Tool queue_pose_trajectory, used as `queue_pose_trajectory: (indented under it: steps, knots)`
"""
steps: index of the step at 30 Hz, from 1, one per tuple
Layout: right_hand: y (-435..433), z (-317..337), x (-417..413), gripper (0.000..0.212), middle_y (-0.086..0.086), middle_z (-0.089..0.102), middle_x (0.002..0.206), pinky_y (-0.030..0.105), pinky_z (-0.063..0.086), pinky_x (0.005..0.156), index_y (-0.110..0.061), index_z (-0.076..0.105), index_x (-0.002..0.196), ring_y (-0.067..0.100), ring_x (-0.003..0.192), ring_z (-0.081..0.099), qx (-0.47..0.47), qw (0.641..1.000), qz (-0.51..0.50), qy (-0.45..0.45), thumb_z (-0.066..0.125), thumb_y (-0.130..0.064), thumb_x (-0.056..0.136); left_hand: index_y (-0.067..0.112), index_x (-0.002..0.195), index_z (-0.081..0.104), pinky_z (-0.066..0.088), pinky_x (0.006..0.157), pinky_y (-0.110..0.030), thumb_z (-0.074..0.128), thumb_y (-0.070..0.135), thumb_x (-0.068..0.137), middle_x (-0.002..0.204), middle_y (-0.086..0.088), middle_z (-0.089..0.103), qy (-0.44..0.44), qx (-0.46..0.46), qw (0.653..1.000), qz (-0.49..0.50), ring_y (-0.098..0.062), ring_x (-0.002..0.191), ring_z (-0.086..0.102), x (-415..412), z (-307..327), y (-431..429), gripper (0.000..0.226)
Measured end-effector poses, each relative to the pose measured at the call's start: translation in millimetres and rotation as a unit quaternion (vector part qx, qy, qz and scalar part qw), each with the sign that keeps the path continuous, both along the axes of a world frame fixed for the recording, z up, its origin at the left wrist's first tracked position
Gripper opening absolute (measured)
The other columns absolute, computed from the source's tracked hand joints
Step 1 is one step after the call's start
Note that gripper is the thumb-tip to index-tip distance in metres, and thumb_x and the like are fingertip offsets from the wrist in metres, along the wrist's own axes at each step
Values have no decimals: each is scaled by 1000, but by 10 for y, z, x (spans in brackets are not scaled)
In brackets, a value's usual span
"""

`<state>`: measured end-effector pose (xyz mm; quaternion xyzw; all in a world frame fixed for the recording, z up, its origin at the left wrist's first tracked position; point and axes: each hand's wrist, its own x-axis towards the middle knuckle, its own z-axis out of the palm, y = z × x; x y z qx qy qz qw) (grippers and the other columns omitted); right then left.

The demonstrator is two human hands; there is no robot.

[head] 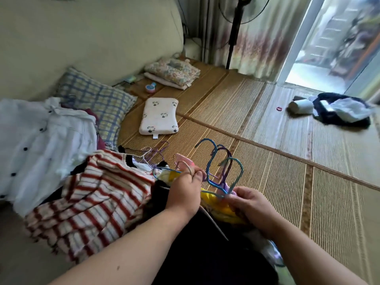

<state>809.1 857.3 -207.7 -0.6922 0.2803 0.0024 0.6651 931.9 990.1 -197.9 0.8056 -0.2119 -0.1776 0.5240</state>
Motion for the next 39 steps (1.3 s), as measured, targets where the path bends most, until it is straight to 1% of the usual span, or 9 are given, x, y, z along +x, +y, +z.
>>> queue_pose_trajectory:
  steps: [4,7,9,14,18,27,33,37,39]
  knots:
    - [309,697,-97,18,-9,52,52,12,32,40,-20,68,63,1,41,41,-23,998,22,-62,72,-27,79,28,81,53,47,66,-25,44,25,98,81,8,59,-46,-30,998,7,-12,72,57,-176,787,299,20]
    - [503,1262,-171,17,-7,51,53,14,30,40,-9,68,73,2,41,37,-74,994,30,-80,69,-23,83,30,76,51,40,55,-14,45,27,98,77,9,51,-70,-67,995,8,-9,65,51,-236,1349,536,23]
    - [586,1641,-226,24,-7,52,53,16,32,43,-3,67,80,5,44,39,-106,990,26,-89,70,-26,82,27,76,53,42,63,-22,46,25,98,70,6,50,-52,-93,994,4,-11,62,48,-274,1631,692,23]
    - [717,2635,-427,31,-9,44,44,12,28,35,-18,63,55,2,36,33,-156,976,3,-154,68,-47,65,21,80,59,36,50,-24,46,25,98,57,3,47,-9,-128,992,-3,-8,47,44,-488,2027,1099,23]
    - [761,3138,-530,34,-9,43,39,13,25,33,-24,63,50,1,32,32,-217,962,0,-165,66,-33,83,22,78,60,35,42,-18,46,20,98,49,5,47,-3,-199,980,4,-4,40,42,-652,2511,1232,25]
    - [933,3686,-410,28,-8,52,43,13,33,37,-22,67,60,4,34,41,-230,954,-1,-191,68,-36,84,26,87,65,44,57,-26,47,22,97,62,8,55,-105,-259,960,-24,-6,55,51,-916,4042,1223,21]
    - [1030,3912,-295,23,-2,62,55,24,43,49,-21,72,62,11,47,53,-127,969,30,-211,66,-25,84,18,105,65,46,99,-44,48,25,98,96,-2,66,-119,-189,975,-17,-24,101,62,-1104,4245,1070,20]
    - [1152,3939,-288,27,10,65,69,37,45,57,-12,71,70,19,59,52,-153,957,85,-229,56,-24,89,26,76,69,44,98,-44,49,25,96,91,-6,69,-153,-166,974,-1,-24,93,64,-1212,4317,946,28]
    - [1187,3928,-288,26,18,65,75,47,49,69,-4,67,75,22,68,54,-194,945,101,-245,57,-22,89,23,66,66,50,83,-33,49,21,97,77,-1,70,-151,-183,971,6,-19,82,67,-1252,4358,920,36]
